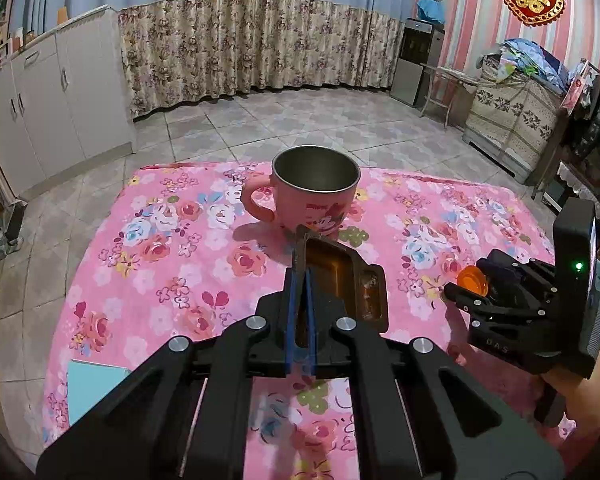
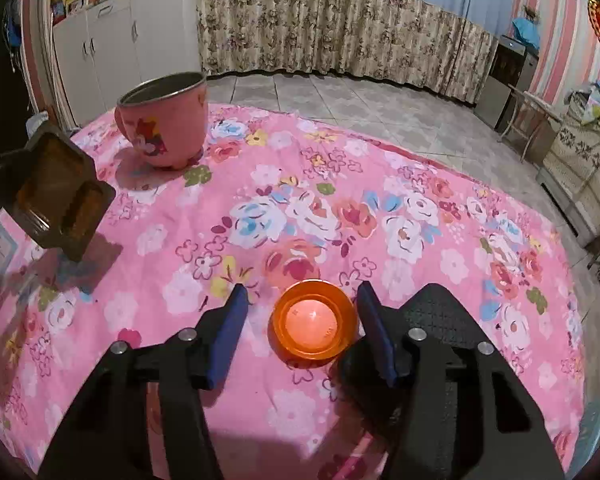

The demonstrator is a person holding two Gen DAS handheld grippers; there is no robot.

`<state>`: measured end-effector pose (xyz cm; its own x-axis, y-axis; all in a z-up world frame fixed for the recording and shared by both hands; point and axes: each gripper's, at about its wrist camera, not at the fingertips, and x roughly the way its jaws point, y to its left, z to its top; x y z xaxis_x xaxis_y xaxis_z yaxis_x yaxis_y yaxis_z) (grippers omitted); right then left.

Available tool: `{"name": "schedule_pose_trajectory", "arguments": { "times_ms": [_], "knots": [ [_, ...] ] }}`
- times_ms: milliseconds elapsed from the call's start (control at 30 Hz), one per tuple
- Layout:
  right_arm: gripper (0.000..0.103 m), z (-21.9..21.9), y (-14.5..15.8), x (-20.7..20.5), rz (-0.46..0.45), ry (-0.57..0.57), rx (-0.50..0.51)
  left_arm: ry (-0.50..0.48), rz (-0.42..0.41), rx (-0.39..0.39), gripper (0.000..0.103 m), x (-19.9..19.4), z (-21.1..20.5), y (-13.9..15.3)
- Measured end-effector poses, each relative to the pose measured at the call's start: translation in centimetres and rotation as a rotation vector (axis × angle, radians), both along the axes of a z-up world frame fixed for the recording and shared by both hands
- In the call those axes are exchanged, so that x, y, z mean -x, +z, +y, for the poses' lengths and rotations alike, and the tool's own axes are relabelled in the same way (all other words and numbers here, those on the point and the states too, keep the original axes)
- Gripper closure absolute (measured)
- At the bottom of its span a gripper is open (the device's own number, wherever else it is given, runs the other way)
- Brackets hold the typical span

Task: Collect trash
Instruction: 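Grasp the orange round lid with the right tool while the left tool holds the tray, then carry the brown tray and orange lid over the teal basket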

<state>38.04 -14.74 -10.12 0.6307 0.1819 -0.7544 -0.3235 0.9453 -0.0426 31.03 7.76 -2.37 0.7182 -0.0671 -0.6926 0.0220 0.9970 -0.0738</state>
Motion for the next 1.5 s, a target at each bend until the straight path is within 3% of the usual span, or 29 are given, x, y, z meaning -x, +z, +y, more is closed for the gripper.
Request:
{"name": "schedule_pose_trajectory", "arguments": {
  "times_ms": [33,200,433,700,967,1133,1500],
  "knots": [
    [0.063,-0.2,-0.1,0.0,0.017,0.003,-0.018,-0.001,0.0,0.001,0.099,0.0,0.0,0.0],
    [0.063,-0.5,0.3,0.7,-0.005,-0.004,-0.054,-0.001,0.001,0.002,0.1,0.0,-0.1,0.0],
    [0.063,-2.5,3.4,2.7,-0.08,-0.025,-0.113,-0.018,-0.024,-0.012,0.1,0.5,-1.8,1.6],
    [0.063,-8.6,6.3,5.9,-0.141,-0.106,-0.158,-0.075,-0.073,-0.045,0.1,2.4,-6.8,4.4],
    [0.063,-19.3,9.5,11.0,-0.209,-0.283,-0.193,-0.203,-0.114,-0.051,0.099,4.4,-16.3,6.5],
    [0.063,-26.7,10.6,14.9,-0.251,-0.441,-0.105,-0.31,-0.121,-0.036,0.099,5.5,-23.6,6.8],
    [0.063,-42.2,10.2,22.7,-0.26,-0.729,-0.134,-0.525,-0.143,-0.04,0.099,8.8,-39.7,6.7]
  ]
}}
